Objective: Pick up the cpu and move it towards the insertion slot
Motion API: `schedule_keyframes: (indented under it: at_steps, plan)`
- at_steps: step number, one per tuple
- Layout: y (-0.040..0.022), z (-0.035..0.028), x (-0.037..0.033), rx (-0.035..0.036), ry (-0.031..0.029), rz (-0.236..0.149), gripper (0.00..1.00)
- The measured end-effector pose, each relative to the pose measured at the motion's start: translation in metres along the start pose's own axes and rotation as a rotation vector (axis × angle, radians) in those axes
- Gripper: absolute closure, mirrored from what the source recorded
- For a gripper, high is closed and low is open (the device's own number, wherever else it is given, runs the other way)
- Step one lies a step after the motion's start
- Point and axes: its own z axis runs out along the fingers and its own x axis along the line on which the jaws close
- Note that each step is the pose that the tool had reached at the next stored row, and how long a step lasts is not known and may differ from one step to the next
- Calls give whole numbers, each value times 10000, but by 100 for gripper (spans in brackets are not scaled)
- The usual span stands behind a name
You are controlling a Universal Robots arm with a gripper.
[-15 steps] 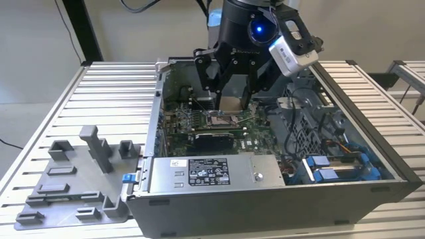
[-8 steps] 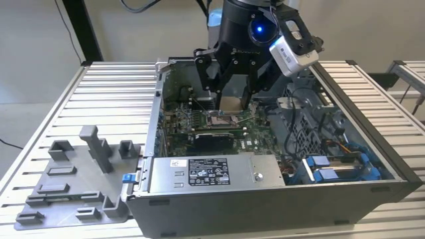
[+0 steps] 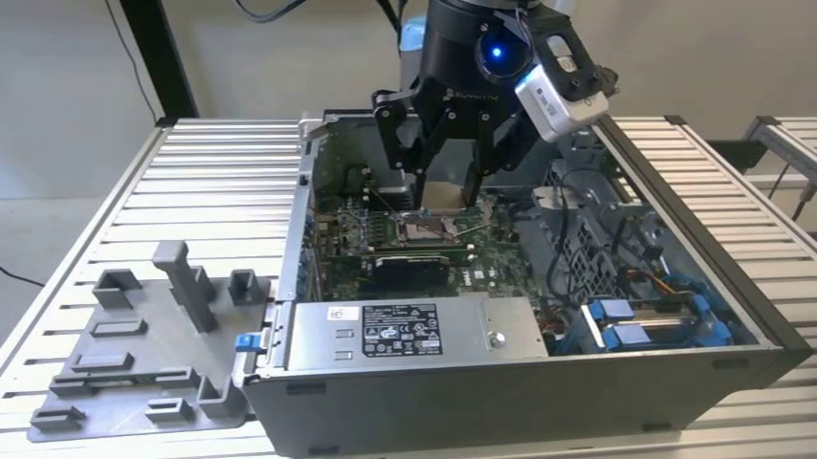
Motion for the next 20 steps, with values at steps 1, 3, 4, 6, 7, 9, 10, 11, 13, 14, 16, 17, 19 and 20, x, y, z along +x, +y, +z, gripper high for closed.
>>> schedule_keyframes:
  at_steps: [1,3,4,6,7,9,10,11,13,14,16,17,19,20]
  plan:
    - [14,0,-1,0,0,0,100]
    - [41,1,-2,1,0,1,100]
    - [56,2,-3,1,0,0,100]
    - [85,3,-5,1,0,0,100]
    - [100,3,-6,2,1,0,100]
    - [128,4,-7,1,0,0,100]
    - [140,5,-8,0,0,0,100]
    - [153,6,-9,1,0,0,100]
    - [179,7,-11,1,1,0,100]
    - [191,7,-12,2,0,0,100]
    - [217,9,-14,1,0,1,100]
    - [229,9,-15,2,1,0,100]
    - [255,10,-17,1,1,0,100]
    - [267,11,-17,1,1,0,100]
